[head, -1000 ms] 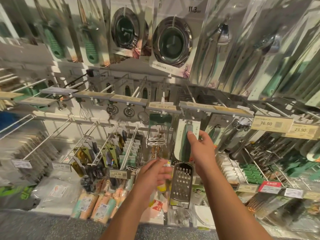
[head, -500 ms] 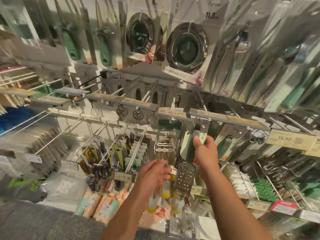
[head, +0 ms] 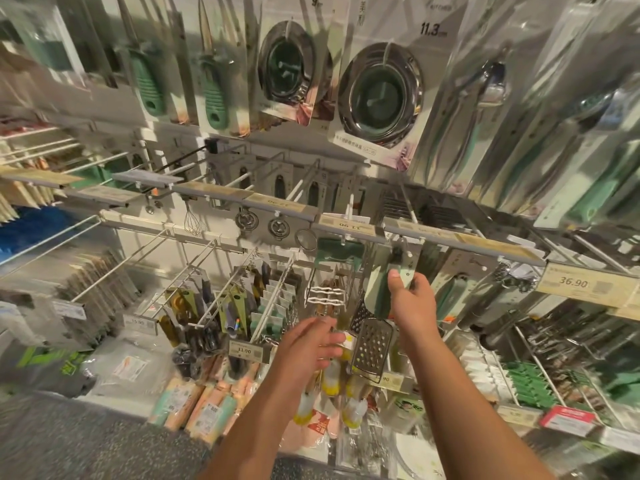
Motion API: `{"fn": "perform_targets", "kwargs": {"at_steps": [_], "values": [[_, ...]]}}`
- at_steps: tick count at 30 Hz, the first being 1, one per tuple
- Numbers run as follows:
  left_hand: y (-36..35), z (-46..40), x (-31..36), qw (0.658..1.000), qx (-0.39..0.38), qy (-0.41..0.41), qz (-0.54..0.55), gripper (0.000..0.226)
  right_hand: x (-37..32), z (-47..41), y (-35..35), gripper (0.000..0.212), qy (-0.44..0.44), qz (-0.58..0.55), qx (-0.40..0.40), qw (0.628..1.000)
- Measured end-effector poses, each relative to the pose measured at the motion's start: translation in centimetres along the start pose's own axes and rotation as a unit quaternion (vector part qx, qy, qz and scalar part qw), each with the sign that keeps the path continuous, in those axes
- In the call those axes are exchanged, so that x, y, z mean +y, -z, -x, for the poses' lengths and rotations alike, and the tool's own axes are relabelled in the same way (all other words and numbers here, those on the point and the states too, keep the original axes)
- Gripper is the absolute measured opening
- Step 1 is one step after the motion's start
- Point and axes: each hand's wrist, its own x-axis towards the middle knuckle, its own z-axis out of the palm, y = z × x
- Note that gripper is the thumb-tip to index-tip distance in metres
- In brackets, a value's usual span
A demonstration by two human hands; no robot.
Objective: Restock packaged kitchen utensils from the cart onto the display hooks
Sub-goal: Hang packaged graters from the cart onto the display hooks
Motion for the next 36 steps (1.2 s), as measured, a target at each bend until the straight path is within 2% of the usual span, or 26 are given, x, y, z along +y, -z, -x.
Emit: {"fn": "perform_targets", "kwargs": {"at_steps": [3, 7, 12, 17, 21, 25, 28, 31, 34, 36], "values": [[0.3, 0.2, -0.2, 1.000, -0.005, 0.002, 0.010, 0.022, 0.6, 0.5, 0.2, 0.057, -0.024, 0.006, -0.007, 1.000], [1.0, 0.7, -0.6, 1.000, -0.016, 0.005, 0.014, 0.023, 1.5, 1.8, 0.4, 0.073, -0.031, 0.011, -0.011, 0.999], [2.1, 1.7, -1.1, 0.999, -0.031, 0.017, 0.009, 0.019, 2.6, 5.0, 0.8, 0.066, -0.036, 0.014, 0.010, 0.999], [3.0, 2.7, -2.0, 0.996, -0.074, 0.020, -0.042, 0.020, 3.9, 9.9, 1.6, 0.030, -0.079, 0.024, 0.033, 0.996], [2.6, 3.5, -3.2, 0.985, -0.126, 0.018, -0.115, 0.018, 6.0, 14.1, 3.3, 0.024, -0.106, -0.008, 0.061, 0.992], [1.1, 5.4, -5.1, 0.959, -0.188, 0.003, -0.212, 0.015, 8.8, 18.4, 6.2, 0.034, -0.143, -0.020, 0.093, 0.985], [-0.7, 7.5, -6.9, 0.930, -0.232, -0.009, -0.286, 0.012, 11.2, 21.2, 9.4, 0.029, -0.173, -0.041, 0.136, 0.975], [-3.7, 9.6, -8.8, 0.908, -0.261, -0.015, -0.327, 0.020, 13.4, 23.7, 13.3, 0.026, -0.193, -0.065, 0.176, 0.963], [-8.2, 12.0, -11.1, 0.885, -0.302, -0.014, -0.354, 0.015, 15.8, 26.6, 18.4, 0.033, -0.218, -0.083, 0.211, 0.949], [-12.1, 14.3, -13.3, 0.853, -0.345, -0.008, -0.391, 0.031, 17.8, 28.9, 22.5, 0.034, -0.232, -0.102, 0.247, 0.935]]}}
